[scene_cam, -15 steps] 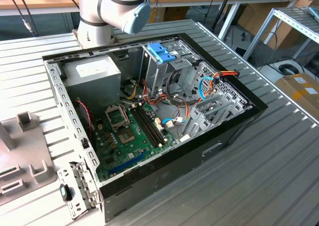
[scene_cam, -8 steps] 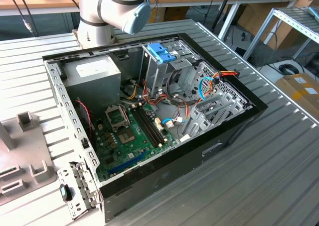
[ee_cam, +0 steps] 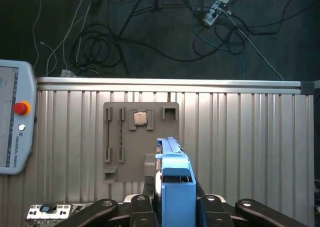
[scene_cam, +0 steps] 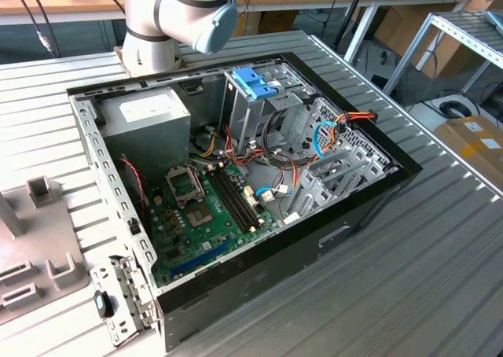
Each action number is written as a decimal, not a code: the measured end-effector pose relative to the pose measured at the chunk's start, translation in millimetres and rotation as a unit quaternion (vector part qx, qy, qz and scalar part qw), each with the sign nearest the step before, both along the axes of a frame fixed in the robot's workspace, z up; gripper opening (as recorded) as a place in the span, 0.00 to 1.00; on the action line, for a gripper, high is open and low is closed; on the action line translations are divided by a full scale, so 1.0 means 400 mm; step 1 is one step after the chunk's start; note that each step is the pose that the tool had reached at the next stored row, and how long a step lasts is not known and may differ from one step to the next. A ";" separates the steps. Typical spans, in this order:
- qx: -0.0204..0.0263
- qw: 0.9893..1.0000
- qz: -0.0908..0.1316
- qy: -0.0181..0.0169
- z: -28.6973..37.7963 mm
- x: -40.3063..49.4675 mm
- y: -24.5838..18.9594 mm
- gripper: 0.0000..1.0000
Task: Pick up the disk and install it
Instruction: 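Pick up the disk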
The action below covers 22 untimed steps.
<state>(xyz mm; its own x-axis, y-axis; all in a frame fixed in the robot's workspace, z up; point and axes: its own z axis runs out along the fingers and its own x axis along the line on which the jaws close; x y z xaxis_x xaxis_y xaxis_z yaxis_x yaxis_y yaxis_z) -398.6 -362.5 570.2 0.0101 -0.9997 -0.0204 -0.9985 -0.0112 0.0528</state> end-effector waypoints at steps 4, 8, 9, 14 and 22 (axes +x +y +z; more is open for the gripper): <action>-0.001 1.000 0.000 0.000 -0.001 0.007 0.000 0.37; -0.001 1.000 0.000 0.000 -0.002 0.012 0.000 0.37; -0.001 1.000 0.000 0.000 -0.002 0.013 0.000 0.37; -0.002 1.000 0.000 0.000 -0.004 0.022 0.000 0.37; -0.007 1.000 0.000 0.000 -0.013 0.075 0.000 0.37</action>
